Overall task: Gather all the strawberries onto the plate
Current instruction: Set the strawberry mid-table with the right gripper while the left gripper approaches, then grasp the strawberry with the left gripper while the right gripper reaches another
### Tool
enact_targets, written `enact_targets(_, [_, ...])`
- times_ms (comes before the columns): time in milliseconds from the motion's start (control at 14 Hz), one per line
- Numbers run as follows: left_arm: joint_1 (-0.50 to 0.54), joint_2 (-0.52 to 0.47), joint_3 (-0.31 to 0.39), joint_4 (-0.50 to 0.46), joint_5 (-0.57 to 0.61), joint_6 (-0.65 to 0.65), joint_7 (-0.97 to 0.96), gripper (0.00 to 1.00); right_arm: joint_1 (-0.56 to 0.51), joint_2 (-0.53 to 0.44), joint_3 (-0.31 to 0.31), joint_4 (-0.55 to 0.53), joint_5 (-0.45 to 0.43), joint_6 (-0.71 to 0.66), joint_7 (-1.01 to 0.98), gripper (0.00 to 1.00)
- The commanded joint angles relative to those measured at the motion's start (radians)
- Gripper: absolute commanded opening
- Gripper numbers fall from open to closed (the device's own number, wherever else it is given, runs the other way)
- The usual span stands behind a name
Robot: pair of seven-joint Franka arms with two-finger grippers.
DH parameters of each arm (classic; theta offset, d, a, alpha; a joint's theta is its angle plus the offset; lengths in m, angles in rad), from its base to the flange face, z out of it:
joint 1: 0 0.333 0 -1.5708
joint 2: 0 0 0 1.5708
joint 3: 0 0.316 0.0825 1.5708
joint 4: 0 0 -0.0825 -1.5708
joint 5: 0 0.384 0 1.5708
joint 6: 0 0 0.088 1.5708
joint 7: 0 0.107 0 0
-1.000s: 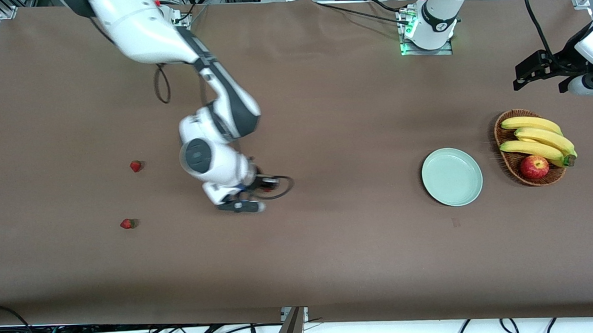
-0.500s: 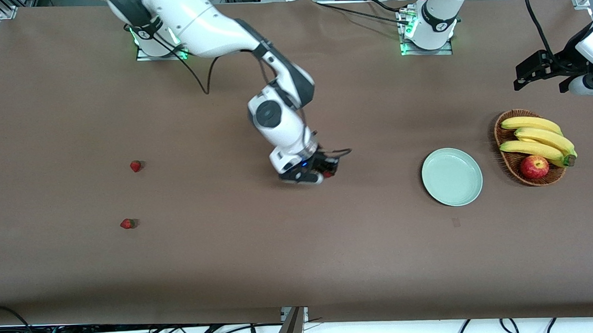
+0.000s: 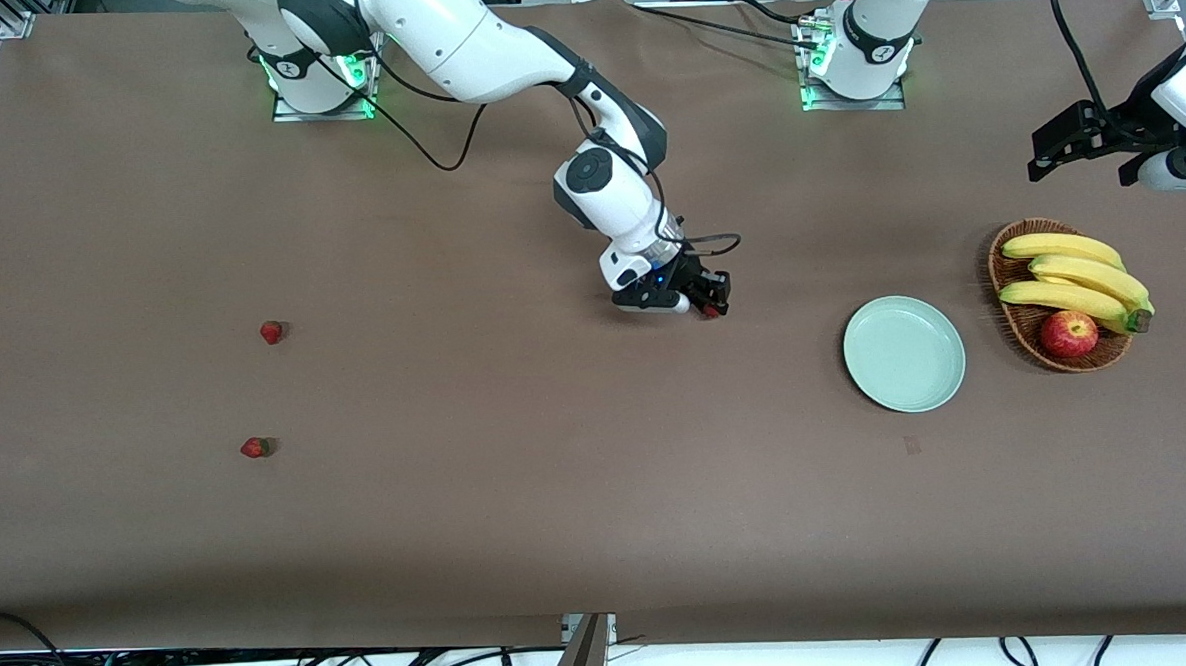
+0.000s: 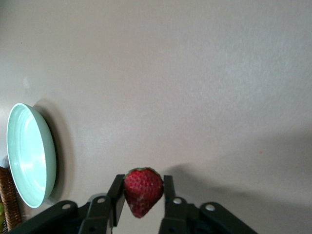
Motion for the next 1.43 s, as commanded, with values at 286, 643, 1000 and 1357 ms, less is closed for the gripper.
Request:
enact_targets(286, [0.004, 0.007, -0.006, 0.016, 0.025, -0.013, -0.006, 1.0, -0.026, -0.028, -0.018, 0.027, 0.009, -0.084, -0.002, 0.7])
enact_targets(643, [0.003, 0.117, -0.009, 0.016, 0.01, -0.05, 0.002, 1.0, -0.111, -0.185, -0.085, 0.027, 0.0, -0.498, -0.089, 0.73])
enact_targets(1000, [-0.022, 0.267, -0.015, 0.008, -0.079, 0.023, -0.018, 1.0, -0.31, -0.301, -0.09, 0.01, 0.003, -0.871, -0.421, 0.73])
enact_targets(1357, [-0.135, 0.399, -0.019, 0.002, -0.113, 0.204, -0.056, 1.0, -0.393, -0.44, -0.214, -0.23, -0.001, -0.967, -0.754, 0.73])
